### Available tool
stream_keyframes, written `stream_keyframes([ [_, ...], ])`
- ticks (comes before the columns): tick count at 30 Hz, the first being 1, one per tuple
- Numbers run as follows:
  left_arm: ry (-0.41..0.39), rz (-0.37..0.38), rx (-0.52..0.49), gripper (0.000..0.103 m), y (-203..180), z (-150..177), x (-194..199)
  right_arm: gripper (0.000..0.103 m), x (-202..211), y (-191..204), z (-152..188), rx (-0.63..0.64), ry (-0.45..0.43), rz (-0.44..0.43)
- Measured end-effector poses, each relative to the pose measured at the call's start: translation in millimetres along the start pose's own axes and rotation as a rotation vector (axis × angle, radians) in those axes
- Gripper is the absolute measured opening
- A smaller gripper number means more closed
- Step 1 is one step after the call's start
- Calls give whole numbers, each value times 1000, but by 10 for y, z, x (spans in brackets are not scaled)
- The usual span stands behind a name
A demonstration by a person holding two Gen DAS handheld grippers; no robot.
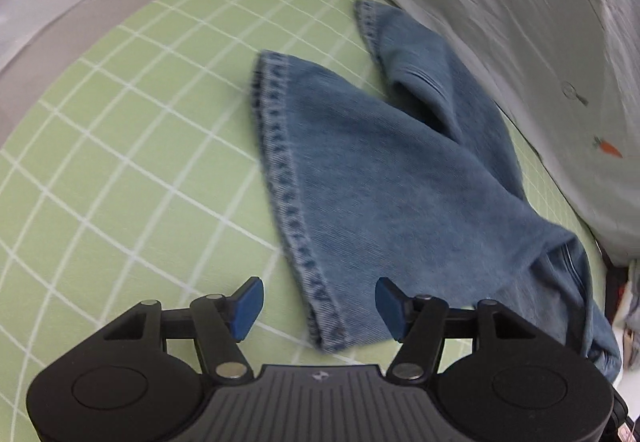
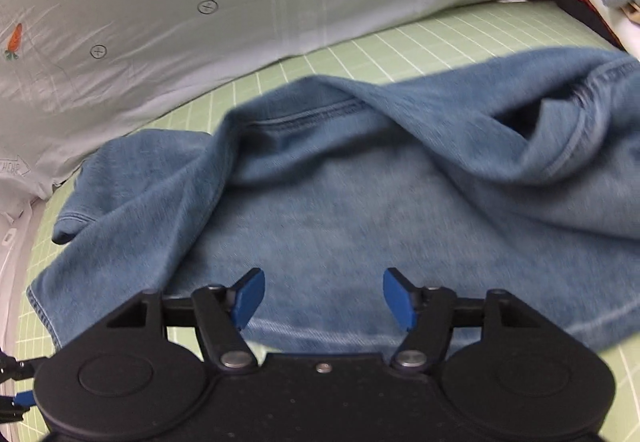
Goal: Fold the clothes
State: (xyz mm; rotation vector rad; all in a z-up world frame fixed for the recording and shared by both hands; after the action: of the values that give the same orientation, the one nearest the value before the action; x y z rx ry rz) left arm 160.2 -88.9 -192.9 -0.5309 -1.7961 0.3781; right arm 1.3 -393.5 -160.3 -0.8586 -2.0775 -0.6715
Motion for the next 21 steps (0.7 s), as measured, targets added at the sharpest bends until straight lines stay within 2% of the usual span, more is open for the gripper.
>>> stream_keyframes([
  [3,34,19,4,53,-62,39,-90,67,32,-77,61,-16,-1,14],
  [5,46,3,19,27,-32,40,-135,67,47,-113,60,-28,-5,25],
  [7,58,-14,35,13,0,41,-180,67,51,-153,67,-41,-7,32],
  [8,56,1,49,12,16,20,-183,67,49,-171,69,-46,-8,36],
  [10,41,30,87,2,49,-53,-142,67,34,-209,59,-58,-7,44],
  [12,18,61,120,2,54,-164,-80,67,4,-223,30,-67,-6,53],
  [15,-54,122,123,1,-118,-555,50,67,-48,-252,-41,-75,-9,65],
  [18,-155,171,48,1,-448,-1151,142,67,-104,-269,-143,-79,-15,74],
  [21,-287,188,-34,2,-817,-1827,134,67,-186,-279,-279,-76,-37,95],
])
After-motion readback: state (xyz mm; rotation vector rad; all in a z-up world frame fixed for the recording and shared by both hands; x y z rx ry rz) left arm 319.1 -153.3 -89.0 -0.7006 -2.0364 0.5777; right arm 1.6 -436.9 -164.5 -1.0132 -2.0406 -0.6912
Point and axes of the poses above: each gripper's, at about its wrist camera, not at the fingertips, and x roughly against the way its jaws point, y to its left, z to its underside, the point moved 7 cm from there along -x, roughly the way its jaws point, and after that the axes turned 6 degrees about z, right-handed, at the moved point
